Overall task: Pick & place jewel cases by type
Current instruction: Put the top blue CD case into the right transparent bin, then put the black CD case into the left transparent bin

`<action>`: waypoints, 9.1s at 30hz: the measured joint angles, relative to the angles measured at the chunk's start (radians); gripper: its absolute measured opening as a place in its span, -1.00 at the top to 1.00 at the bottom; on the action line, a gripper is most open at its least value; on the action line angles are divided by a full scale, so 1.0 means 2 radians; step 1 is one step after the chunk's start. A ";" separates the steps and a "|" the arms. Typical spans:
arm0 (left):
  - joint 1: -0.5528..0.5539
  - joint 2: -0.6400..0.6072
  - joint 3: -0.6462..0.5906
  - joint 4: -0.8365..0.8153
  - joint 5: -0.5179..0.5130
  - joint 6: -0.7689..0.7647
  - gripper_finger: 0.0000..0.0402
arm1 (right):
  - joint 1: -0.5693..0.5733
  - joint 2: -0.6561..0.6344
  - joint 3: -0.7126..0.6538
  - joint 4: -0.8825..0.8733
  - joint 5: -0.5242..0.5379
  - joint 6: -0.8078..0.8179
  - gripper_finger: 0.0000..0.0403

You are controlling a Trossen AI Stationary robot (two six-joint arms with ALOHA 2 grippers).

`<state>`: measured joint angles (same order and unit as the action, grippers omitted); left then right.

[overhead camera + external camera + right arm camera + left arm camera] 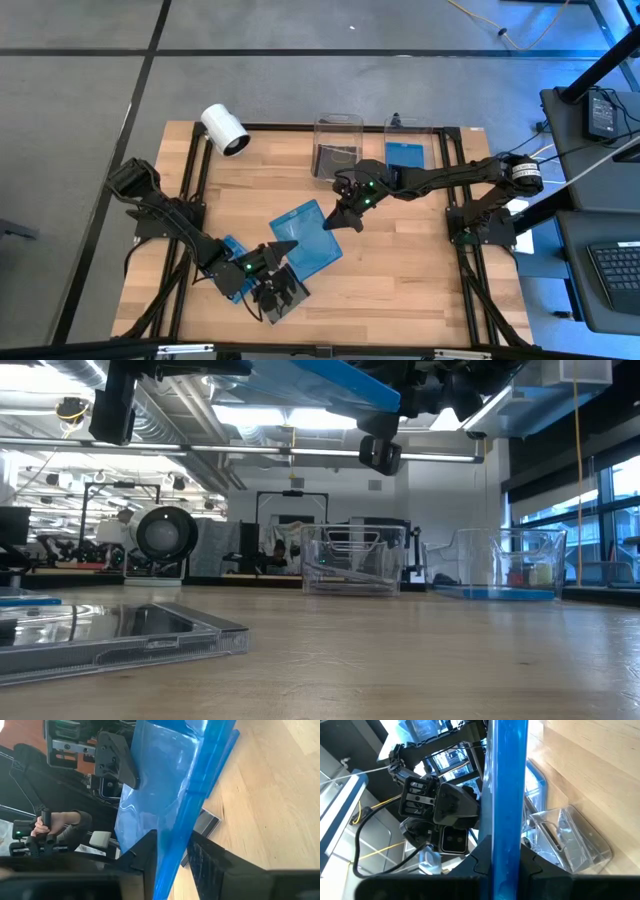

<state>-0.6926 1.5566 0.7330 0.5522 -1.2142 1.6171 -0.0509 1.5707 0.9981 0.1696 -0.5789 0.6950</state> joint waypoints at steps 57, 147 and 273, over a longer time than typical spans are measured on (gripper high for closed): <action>-0.085 -0.053 -0.001 -0.005 -0.131 -0.351 0.33 | -0.103 -0.052 0.001 -0.031 -0.040 -0.051 0.71; 0.095 -0.053 -0.001 -0.241 0.207 -0.807 0.35 | -0.229 -0.271 -0.003 -0.425 0.351 -0.180 0.15; 0.078 0.171 0.221 -0.613 0.509 -1.153 0.36 | 0.195 0.127 -0.173 0.208 0.315 -0.248 0.14</action>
<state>-0.5363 1.8987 1.1758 -0.6733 -0.1971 -0.6896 0.3389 1.8256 0.6521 0.5865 0.0502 0.1993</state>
